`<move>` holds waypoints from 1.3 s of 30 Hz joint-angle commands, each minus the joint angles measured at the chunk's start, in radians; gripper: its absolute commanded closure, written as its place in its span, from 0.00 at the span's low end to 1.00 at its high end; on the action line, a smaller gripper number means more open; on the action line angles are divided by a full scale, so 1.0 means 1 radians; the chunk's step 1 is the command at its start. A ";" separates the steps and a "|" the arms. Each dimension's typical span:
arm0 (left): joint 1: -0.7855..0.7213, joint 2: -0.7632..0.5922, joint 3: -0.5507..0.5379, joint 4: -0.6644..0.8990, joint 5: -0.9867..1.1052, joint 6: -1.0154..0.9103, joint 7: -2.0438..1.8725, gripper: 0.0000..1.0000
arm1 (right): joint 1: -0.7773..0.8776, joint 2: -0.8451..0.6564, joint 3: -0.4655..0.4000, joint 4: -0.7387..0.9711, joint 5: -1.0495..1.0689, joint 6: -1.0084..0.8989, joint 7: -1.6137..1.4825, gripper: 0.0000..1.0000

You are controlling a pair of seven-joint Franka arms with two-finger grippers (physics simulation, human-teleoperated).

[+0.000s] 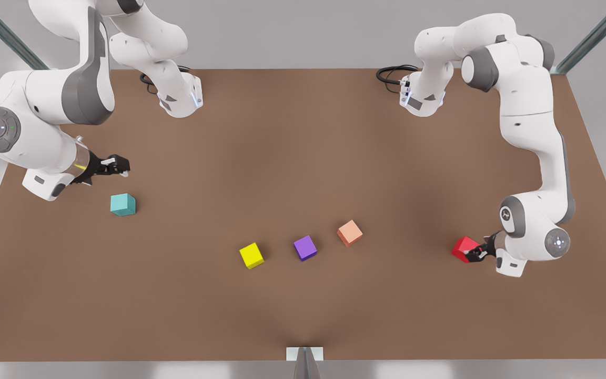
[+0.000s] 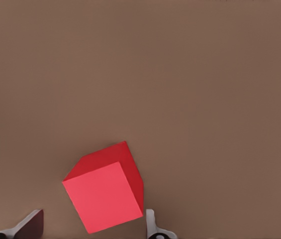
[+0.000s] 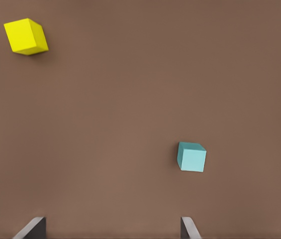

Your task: Pick up red wooden cube and pass to hand red wooden cube and place in blue wooden cube

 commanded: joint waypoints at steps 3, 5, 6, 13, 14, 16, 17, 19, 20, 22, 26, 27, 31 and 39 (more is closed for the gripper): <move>-0.003 -0.001 0.002 -0.007 -0.008 0.069 -0.393 0.00 | 0.000 0.002 0.001 -0.001 -0.002 -0.016 -0.012 0.00; -0.002 -0.001 0.002 -0.007 -0.008 0.070 -0.393 0.00 | 0.002 0.002 0.001 -0.001 -0.004 -0.017 -0.012 0.00; 0.000 0.000 0.002 -0.013 -0.008 0.070 -0.393 0.00 | 0.002 0.003 0.001 -0.001 -0.004 -0.017 -0.012 0.00; -0.003 0.007 0.002 -0.041 -0.013 0.092 -0.393 0.00 | 0.000 0.003 0.002 -0.001 -0.004 -0.017 -0.012 0.00; -0.003 0.014 0.002 -0.043 -0.028 0.098 -0.393 0.00 | 0.002 0.003 0.002 -0.001 -0.004 -0.017 -0.012 0.00; -0.003 0.027 0.002 -0.055 -0.030 0.127 -0.393 0.00 | 0.002 0.003 0.002 -0.001 -0.004 -0.017 -0.011 0.00; -0.003 0.027 0.002 -0.070 -0.031 0.150 -0.393 0.00 | 0.002 0.003 0.002 -0.001 -0.004 -0.017 -0.011 0.00; -0.006 0.034 0.002 -0.070 -0.031 0.158 -0.393 0.00 | 0.002 0.003 0.002 -0.001 -0.005 -0.017 -0.012 0.00; -0.006 0.036 0.002 -0.070 -0.042 0.162 -0.393 0.00 | 0.002 0.003 0.002 -0.001 -0.005 -0.017 -0.011 0.00; -0.006 0.048 0.002 -0.070 -0.048 0.176 -0.391 0.00 | 0.002 0.005 0.002 -0.001 -0.005 -0.017 -0.009 0.00; -0.006 0.070 0.002 -0.070 -0.059 0.199 -0.390 0.00 | 0.002 0.005 0.002 -0.001 -0.005 -0.017 -0.011 0.00; -0.006 0.071 0.002 -0.070 -0.059 0.199 -0.390 0.00 | 0.002 0.003 0.002 -0.001 -0.005 -0.017 -0.011 0.00; -0.008 0.086 0.002 -0.070 -0.079 0.211 -0.387 0.00 | 0.002 0.003 0.002 -0.001 -0.005 -0.019 -0.011 0.00; -0.011 0.086 0.000 -0.067 -0.080 0.211 -0.388 0.47 | 0.002 0.005 0.002 -0.003 -0.004 -0.020 -0.009 0.00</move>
